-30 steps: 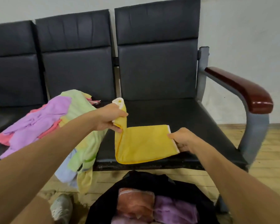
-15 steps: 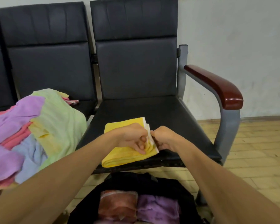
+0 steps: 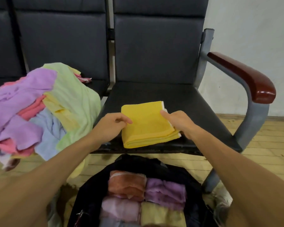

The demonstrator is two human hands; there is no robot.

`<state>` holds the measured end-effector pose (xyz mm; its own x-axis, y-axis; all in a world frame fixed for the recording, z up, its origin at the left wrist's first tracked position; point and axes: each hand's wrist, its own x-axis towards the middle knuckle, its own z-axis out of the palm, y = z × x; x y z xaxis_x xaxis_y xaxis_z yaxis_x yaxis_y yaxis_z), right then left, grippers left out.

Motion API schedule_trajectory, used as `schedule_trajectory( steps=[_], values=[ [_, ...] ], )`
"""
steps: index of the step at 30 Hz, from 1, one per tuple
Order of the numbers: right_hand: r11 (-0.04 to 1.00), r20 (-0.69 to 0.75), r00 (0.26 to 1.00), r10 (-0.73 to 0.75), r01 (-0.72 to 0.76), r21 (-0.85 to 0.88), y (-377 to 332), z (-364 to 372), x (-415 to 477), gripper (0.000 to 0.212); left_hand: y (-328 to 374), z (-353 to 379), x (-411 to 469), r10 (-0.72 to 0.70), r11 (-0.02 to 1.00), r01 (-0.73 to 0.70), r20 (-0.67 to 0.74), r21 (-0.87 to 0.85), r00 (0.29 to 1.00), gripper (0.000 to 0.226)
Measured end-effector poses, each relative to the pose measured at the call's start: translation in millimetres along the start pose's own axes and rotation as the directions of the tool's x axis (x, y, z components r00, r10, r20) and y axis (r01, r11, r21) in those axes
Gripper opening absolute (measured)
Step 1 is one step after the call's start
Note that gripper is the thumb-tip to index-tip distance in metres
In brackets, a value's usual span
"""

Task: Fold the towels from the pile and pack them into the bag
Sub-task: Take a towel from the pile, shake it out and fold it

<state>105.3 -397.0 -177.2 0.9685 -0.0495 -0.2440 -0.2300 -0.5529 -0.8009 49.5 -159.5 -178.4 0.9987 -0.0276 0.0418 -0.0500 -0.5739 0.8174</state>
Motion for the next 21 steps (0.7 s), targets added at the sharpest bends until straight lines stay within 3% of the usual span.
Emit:
schedule_trajectory(
  steps=[4, 6, 10, 13, 15, 17, 19, 21],
  values=[
    [0.998, 0.016, 0.999, -0.046, 0.045, 0.048, -7.4, 10.0, -5.4, 0.041, 3.3, -3.1, -3.9, -0.055, 0.996, 0.056, 0.009, -0.075, 0.998, 0.026],
    [0.975, 0.118, 0.992, -0.046, 0.019, 0.222, -16.5, 11.0, -14.4, 0.036, 2.6, -4.4, -3.1, -0.097, 0.989, 0.095, -0.016, -0.111, 0.995, 0.021],
    [0.821, 0.266, 0.961, -0.082, -0.086, 0.565, -31.8, 7.0, -35.9, 0.030, 0.0, -5.0, -0.6, -0.217, 0.946, 0.196, -0.058, -0.257, 0.974, 0.020],
    [0.729, 0.304, 0.944, -0.126, -0.120, 0.674, -33.7, 3.2, -47.4, 0.028, 3.4, -6.4, -5.2, -0.321, 0.835, 0.321, 0.078, -0.446, 0.944, 0.049],
    [0.681, 0.334, 0.930, -0.153, -0.146, 0.717, -31.7, 0.3, -53.3, 0.027, 7.3, -6.5, -11.0, -0.329, 0.670, 0.429, 0.276, -0.606, 0.903, 0.053],
    [0.645, 0.362, 0.915, -0.176, -0.171, 0.745, -28.2, -3.1, -57.6, 0.029, 10.6, -4.6, -16.0, -0.297, 0.524, 0.485, 0.383, -0.701, 0.875, 0.051],
    [0.629, 0.383, 0.901, -0.201, -0.181, 0.756, -23.9, -8.1, -60.3, 0.030, 11.5, -1.0, -17.8, -0.280, 0.513, 0.440, 0.341, -0.737, 0.897, 0.050],
    [0.646, 0.390, 0.893, -0.223, -0.164, 0.746, -19.5, -13.7, -62.3, 0.032, 14.3, -0.2, -19.5, -0.275, 0.572, 0.377, 0.262, -0.729, 0.925, 0.054]
  ],
)
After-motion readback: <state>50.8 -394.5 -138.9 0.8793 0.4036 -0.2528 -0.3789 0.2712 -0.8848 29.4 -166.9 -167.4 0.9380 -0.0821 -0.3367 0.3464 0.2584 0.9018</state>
